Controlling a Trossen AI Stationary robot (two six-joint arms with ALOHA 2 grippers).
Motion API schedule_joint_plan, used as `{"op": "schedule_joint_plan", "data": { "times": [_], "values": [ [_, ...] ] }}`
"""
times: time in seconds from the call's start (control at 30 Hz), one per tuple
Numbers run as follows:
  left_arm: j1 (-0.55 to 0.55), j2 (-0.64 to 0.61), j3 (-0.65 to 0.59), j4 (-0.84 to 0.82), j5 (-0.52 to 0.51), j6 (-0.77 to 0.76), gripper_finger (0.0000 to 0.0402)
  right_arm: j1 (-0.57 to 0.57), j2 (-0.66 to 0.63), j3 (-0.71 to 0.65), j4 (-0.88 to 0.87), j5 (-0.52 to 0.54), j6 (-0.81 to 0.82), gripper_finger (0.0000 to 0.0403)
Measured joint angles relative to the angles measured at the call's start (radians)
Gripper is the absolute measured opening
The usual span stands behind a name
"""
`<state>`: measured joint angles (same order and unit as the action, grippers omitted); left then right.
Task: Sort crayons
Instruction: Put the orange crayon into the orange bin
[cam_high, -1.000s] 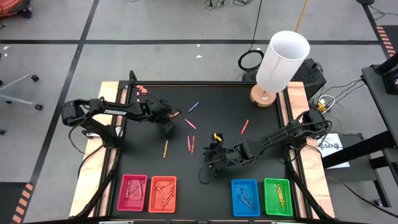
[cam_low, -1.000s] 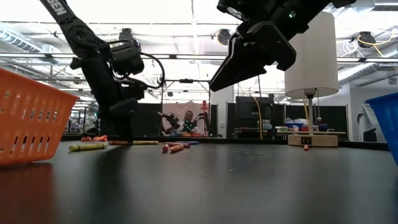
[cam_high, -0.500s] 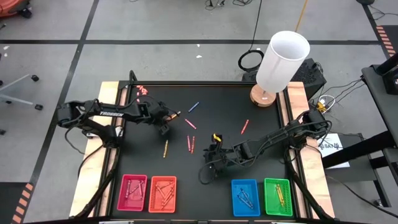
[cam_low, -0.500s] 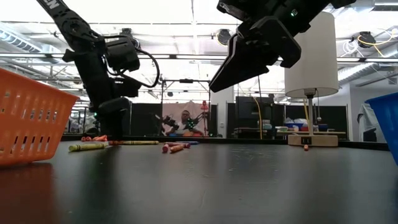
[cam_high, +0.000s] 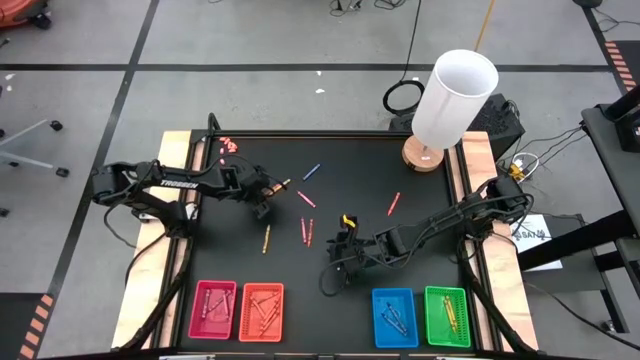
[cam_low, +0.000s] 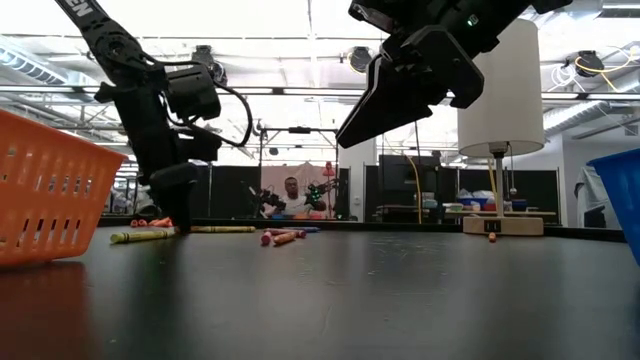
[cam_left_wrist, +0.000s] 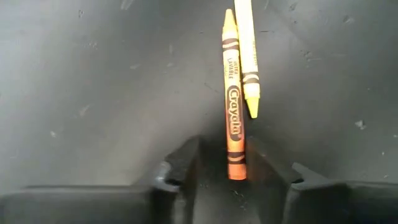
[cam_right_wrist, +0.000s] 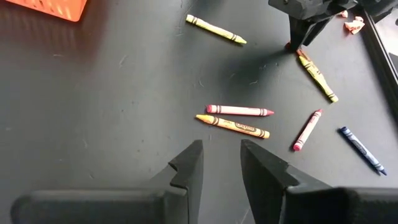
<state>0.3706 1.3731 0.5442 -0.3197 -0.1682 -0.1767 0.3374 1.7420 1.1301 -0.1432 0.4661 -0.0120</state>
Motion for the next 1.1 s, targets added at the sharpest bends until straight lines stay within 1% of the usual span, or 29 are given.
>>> {"op": "schedule_joint_plan", "data": {
  "times": [0.2, 0.27, 0.4, 0.53, 0.63, 0.8, 0.97, 1.1],
  "values": [
    [0.000, 0.000, 0.000, 0.000, -0.001, -0.024, 0.0021, 0.000, 0.000, 0.000, 0.000, 0.000, 0.000, 0.0091],
    [0.000, -0.001, 0.000, 0.003, -0.003, -0.039, 0.0008, 0.000, 0.000, 0.000, 0.000, 0.000, 0.000, 0.0091],
    [0.000, -0.002, 0.000, 0.002, -0.003, -0.052, 0.0014, 0.000, 0.000, 0.000, 0.000, 0.000, -0.002, 0.0091],
    [0.000, -0.009, 0.000, -0.002, 0.012, -0.055, 0.0007, 0.000, 0.000, 0.000, 0.000, 0.000, -0.005, 0.0091],
    [0.000, -0.031, 0.002, -0.009, 0.041, -0.062, 0.0001, 0.000, 0.000, 0.000, 0.000, 0.000, -0.007, 0.0091],
    [0.000, -0.102, 0.006, -0.005, 0.089, -0.081, 0.0001, 0.000, 0.000, 0.000, 0.000, 0.000, -0.007, 0.0091],
    [0.000, -0.134, 0.006, -0.015, 0.082, -0.096, 0.0001, 0.000, 0.000, 0.000, 0.001, 0.000, -0.007, 0.0091],
    [0.000, -0.130, 0.006, -0.074, 0.086, -0.101, 0.0001, 0.000, 0.000, 0.000, 0.001, 0.000, -0.002, 0.0091]
  ]
}}
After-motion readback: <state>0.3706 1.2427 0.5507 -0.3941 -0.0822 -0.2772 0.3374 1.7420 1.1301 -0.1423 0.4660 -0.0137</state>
